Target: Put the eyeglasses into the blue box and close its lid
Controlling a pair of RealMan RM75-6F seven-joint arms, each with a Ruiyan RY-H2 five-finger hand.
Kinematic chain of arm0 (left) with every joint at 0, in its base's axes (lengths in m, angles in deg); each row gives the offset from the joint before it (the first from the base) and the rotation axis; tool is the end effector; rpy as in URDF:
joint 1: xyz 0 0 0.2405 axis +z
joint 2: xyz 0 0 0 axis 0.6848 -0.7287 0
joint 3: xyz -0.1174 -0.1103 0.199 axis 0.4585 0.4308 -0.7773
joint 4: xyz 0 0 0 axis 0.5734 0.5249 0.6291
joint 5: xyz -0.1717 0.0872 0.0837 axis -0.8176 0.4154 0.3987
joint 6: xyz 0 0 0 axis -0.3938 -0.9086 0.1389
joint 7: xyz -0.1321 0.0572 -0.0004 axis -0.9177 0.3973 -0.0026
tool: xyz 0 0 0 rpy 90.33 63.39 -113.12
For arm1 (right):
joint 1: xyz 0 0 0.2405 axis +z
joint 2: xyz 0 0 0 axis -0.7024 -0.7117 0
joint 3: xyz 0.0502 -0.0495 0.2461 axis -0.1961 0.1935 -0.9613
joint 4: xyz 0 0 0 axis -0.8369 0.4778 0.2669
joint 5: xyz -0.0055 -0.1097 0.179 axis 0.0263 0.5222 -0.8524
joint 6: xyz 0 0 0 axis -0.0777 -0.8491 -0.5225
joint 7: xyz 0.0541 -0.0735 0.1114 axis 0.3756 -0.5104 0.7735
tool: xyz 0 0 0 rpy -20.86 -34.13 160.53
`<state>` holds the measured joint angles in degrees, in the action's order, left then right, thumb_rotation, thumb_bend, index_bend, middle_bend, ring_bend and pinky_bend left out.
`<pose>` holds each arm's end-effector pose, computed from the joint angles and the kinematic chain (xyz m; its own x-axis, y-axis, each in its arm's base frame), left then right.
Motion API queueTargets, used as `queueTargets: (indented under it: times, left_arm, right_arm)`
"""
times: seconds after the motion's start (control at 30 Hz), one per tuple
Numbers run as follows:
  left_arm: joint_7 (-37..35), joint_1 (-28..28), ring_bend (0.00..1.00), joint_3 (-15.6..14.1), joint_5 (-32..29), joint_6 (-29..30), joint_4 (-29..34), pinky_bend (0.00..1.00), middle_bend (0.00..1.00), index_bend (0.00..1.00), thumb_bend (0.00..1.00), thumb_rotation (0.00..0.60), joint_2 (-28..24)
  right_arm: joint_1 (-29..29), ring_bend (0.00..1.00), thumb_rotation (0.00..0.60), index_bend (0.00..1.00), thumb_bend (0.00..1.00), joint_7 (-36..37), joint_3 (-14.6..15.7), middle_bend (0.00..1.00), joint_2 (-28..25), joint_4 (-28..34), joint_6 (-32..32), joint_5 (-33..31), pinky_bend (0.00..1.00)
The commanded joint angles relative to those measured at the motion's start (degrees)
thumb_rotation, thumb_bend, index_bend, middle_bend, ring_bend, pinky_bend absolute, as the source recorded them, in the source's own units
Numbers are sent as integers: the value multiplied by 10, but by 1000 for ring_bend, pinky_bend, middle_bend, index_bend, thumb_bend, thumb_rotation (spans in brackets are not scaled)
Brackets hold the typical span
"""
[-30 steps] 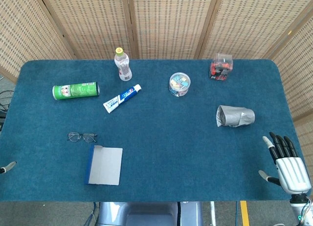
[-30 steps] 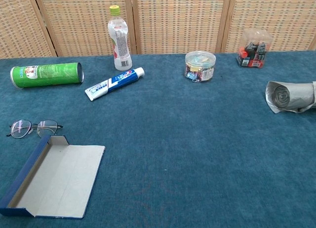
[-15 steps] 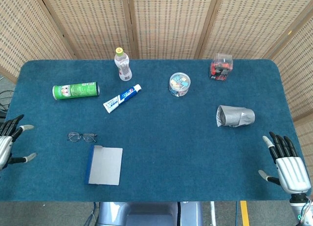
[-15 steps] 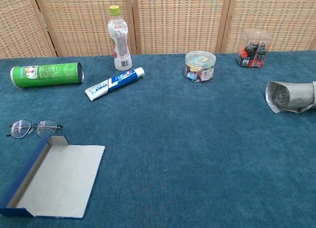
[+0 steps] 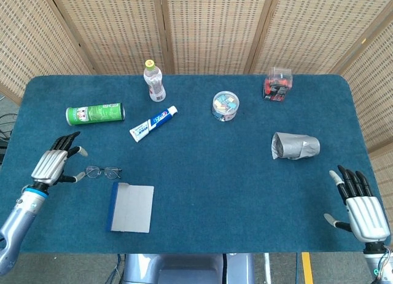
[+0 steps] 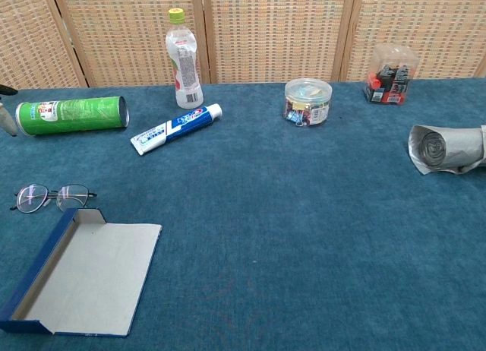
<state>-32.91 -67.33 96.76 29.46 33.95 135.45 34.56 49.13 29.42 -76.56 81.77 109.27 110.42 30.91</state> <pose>-0.3038 0.3053 0.0925 0.2897 0.2627 0.9204 0.9560 -0.1269 -0.2647 -0.3198 -0.1727 0.1536 0.4589 -0.0054 0.8885 -0.8837 -0.1059 0.4558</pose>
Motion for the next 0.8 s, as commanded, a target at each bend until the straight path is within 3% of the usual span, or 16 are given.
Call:
queueTargets:
  times: [0.03,0.4,0.8]
  left_arm:
    - [27,-20,0,7,-32,-34,-13,0,0,389,256,600,25]
    - [62,-42,0,2,-84,-91,-74,0,0,393,299,600,76]
    - [73,-57,0,-4,-90,-107,-93,0,0,414,334,600,99]
  right_arm:
    - [1,0,600,0,0,1,0,0,-1,1,-2,-1,0]
    - [2,0,600,0,0,5,1,0,-4,3,-5,0,0]
    - [2,0,600,0,0,7,2,0,-5,3,-6,0,0]
